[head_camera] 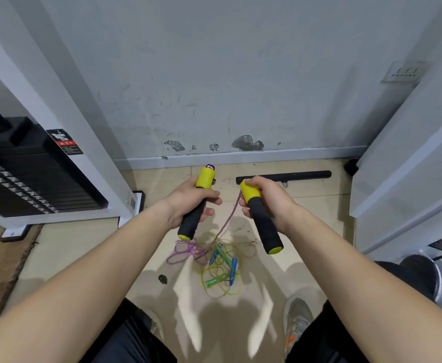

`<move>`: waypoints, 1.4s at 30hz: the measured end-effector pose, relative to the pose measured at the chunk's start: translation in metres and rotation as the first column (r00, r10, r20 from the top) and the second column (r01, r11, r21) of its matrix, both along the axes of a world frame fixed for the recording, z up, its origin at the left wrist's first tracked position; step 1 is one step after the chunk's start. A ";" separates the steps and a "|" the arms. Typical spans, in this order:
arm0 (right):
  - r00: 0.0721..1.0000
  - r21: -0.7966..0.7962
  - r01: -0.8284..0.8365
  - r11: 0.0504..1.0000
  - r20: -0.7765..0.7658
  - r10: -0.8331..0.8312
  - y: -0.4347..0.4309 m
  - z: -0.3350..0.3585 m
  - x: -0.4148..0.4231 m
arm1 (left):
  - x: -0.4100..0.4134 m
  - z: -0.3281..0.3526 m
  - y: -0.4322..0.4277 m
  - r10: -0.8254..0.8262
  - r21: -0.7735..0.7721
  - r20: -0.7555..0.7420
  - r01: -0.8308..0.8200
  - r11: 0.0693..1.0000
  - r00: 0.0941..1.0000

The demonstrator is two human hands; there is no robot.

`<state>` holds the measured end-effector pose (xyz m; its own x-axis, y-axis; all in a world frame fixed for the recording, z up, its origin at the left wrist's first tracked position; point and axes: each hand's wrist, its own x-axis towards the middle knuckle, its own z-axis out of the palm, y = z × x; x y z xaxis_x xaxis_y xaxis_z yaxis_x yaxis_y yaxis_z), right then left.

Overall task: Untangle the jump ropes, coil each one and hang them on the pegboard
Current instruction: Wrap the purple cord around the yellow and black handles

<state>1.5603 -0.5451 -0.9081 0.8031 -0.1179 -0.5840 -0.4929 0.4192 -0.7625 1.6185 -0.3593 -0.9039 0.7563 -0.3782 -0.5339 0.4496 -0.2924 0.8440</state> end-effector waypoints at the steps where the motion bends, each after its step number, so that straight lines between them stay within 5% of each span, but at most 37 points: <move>1: 1.000 0.010 -0.018 1.000 0.021 0.018 0.004 0.005 0.000 | -0.007 0.007 -0.004 -0.014 -0.043 -0.020 0.013 0.999 1.000; 4: 0.985 -0.026 -0.105 0.994 0.131 0.108 0.011 0.011 -0.002 | -0.026 0.023 -0.010 0.020 -0.138 -0.108 -0.035 0.990 0.994; 9: 0.958 -0.045 -0.104 0.994 0.265 0.112 0.018 0.002 -0.009 | -0.033 0.006 -0.005 0.092 -0.219 -0.043 -0.099 0.971 0.995; 15: 0.960 -0.158 -0.091 0.983 0.250 0.129 0.019 -0.020 -0.008 | -0.036 -0.016 -0.005 0.002 -0.205 0.088 0.016 0.979 0.996; 23: 0.926 -0.482 -0.008 0.876 0.327 0.188 0.007 -0.029 0.008 | -0.018 -0.024 0.004 -0.091 -0.262 0.043 0.099 0.960 0.995; 29: 0.794 -0.397 -0.351 0.848 0.354 0.495 -0.003 -0.037 0.016 | -0.011 -0.031 0.019 -0.362 -0.315 0.055 0.360 0.878 0.931; 32: 0.812 -0.363 -0.430 0.827 0.245 0.530 0.009 -0.047 0.015 | -0.012 -0.031 0.027 -0.466 -0.308 0.069 0.463 0.831 0.882; 37: 0.768 -0.624 -0.463 0.630 0.072 0.636 -0.005 -0.042 0.011 | -0.005 -0.036 0.046 -0.519 -0.048 0.054 0.522 0.852 0.853; 42: 0.513 -0.658 -0.696 0.289 -0.173 0.841 -0.015 -0.030 0.004 | -0.006 -0.046 0.055 -0.595 0.186 -0.002 0.585 0.790 0.804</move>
<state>1.5644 -0.5603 -0.9385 0.7876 0.3744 -0.4895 -0.1605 -0.6422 -0.7495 1.6121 -0.3043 -0.9504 0.4449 -0.6678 -0.5967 0.0984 -0.6258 0.7738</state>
